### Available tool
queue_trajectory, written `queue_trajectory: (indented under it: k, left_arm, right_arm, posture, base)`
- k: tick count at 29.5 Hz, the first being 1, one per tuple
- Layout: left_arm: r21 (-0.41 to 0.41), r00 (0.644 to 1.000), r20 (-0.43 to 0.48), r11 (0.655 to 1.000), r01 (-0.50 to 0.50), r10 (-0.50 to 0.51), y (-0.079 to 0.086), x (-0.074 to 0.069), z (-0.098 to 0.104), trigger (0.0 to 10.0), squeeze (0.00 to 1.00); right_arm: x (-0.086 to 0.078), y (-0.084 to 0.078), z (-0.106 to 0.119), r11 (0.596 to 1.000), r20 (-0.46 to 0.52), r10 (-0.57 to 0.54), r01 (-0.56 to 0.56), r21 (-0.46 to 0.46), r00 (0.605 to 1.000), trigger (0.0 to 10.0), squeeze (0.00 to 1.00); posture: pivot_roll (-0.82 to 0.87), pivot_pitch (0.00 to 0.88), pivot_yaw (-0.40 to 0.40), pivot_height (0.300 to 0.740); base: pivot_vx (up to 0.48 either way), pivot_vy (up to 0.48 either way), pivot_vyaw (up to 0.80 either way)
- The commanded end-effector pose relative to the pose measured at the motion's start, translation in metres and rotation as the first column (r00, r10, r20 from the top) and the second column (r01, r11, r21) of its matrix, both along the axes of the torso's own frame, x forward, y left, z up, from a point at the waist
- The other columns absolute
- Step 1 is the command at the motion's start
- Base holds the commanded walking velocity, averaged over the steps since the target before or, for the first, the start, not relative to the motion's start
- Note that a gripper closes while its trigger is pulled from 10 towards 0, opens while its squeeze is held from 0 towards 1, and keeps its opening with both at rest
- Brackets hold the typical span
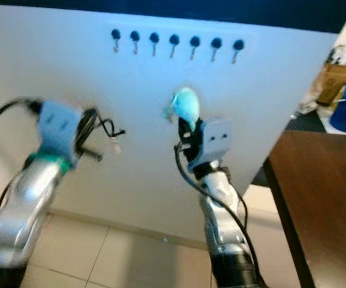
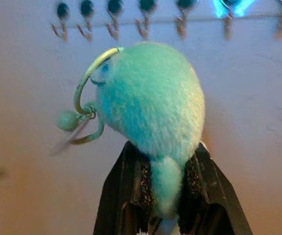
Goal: Hang keys on a hook
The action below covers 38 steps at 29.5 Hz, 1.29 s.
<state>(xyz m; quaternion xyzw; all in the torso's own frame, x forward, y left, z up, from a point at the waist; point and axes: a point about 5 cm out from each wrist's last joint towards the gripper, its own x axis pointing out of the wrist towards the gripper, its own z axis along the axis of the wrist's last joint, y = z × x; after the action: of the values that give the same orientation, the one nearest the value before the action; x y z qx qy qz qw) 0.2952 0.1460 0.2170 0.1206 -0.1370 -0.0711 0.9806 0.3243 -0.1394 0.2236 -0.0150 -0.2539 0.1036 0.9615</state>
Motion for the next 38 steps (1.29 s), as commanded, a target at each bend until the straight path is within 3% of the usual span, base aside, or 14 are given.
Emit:
queue_trajectory:
  k: [1,7,9,22,38]
  left_arm:
    - [-0.028,1.000,0.012,0.999,-0.024,0.025,0.005,-0.005,0.006,10.0,0.00]
    - [-0.017,0.994,-0.012,0.994,-0.108,0.108,0.023,-0.018,0.000,10.0,0.00]
    - [-0.010,0.994,-0.017,0.994,-0.111,0.111,0.024,-0.018,-0.002,10.0,0.00]
    - [0.012,0.991,-0.003,0.991,-0.131,0.131,0.021,-0.016,0.002,10.0,0.00]
    - [0.009,0.991,0.005,0.991,-0.134,0.134,0.020,-0.016,0.006,10.0,0.00]
  right_arm:
    - [-0.004,0.000,0.000,1.000,-0.006,0.000,0.000,0.007,1.000,10.0,0.00]
    - [-0.033,-0.017,-0.025,0.999,-0.112,-0.035,0.036,0.003,0.993,10.0,0.00]
    - [-0.036,-0.020,-0.027,0.999,-0.121,-0.043,0.043,-0.002,0.992,10.0,0.00]
    - [-0.036,-0.011,-0.037,1.000,-0.187,0.005,-0.005,0.000,0.982,10.0,0.00]
    - [-0.038,-0.011,-0.034,1.000,-0.207,0.003,-0.001,0.008,0.978,10.0,0.00]
  posture:
    - [0.06,0.043,0.077,0.740]
    - [0.04,0.057,0.079,0.740]
    - [0.04,0.058,0.081,0.740]
    - [0.04,0.054,0.083,0.740]
    - [0.04,0.057,0.079,0.740]
  base:
    - [0.000,0.000,0.00]
    - [0.000,0.000,0.00]
    - [0.000,0.000,0.00]
    - [0.000,0.000,0.00]
    - [0.337,0.000,0.00]
